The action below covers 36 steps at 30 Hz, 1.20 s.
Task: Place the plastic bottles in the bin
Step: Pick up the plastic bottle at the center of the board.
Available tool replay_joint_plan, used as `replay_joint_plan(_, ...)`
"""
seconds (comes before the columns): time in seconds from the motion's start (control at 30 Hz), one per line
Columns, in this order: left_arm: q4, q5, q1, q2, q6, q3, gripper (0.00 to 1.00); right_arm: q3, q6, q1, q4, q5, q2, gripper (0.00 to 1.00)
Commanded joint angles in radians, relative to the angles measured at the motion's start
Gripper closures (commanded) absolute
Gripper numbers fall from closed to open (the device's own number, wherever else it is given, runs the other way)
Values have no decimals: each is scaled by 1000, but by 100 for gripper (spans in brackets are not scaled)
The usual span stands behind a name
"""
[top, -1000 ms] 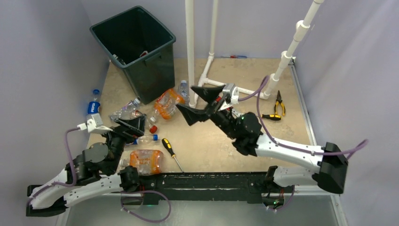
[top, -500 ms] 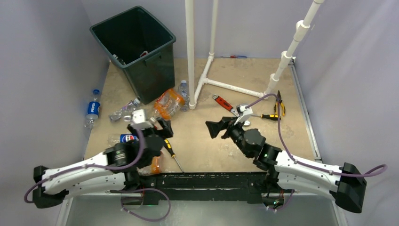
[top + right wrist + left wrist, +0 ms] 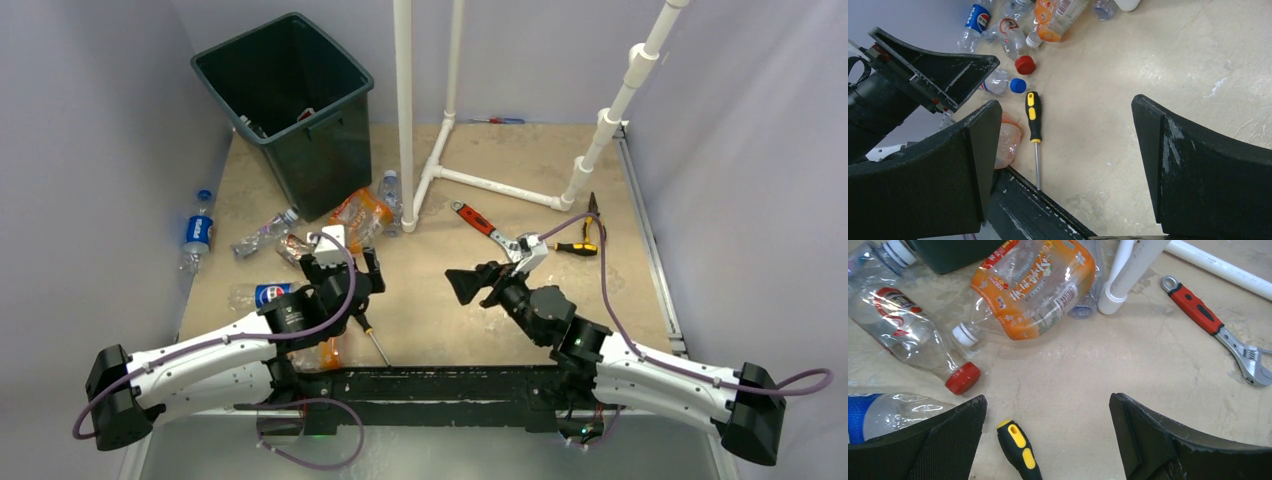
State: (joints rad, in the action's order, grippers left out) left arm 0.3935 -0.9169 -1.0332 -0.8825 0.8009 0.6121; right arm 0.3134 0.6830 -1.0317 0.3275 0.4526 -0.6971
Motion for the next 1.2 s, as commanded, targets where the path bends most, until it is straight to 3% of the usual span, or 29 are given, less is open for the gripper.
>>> replay_joint_plan(0.0, -172, 94, 4, 23, -79, -36, 8, -43, 57, 4, 35, -22, 11, 1)
replay_joint_plan(0.23, -125, 197, 4, 1, -102, 67, 9, -65, 81, 4, 162, -90, -92, 1)
replay_joint_plan(0.43, -40, 235, 3, 162, -90, 103, 9, -82, 156, 6, 430, -144, -278, 1)
replay_joint_plan(0.6, 113, 106, 3, 310, -45, 157, 11, -94, 199, 6, 830, -216, -594, 2)
replay_joint_plan(0.77, 305, -27, 3, 366, 16, 199, 11, 66, 253, 6, 1005, -336, -920, 6)
replay_joint_plan(0.9, 340, -49, 2, 427, 29, 185, 11, 128, 347, 8, 1158, -325, -1106, 8)
replay_joint_plan(1.17, 367, -55, 2, 548, 44, 152, 11, 319, 486, 42, 1156, -213, -1345, 9)
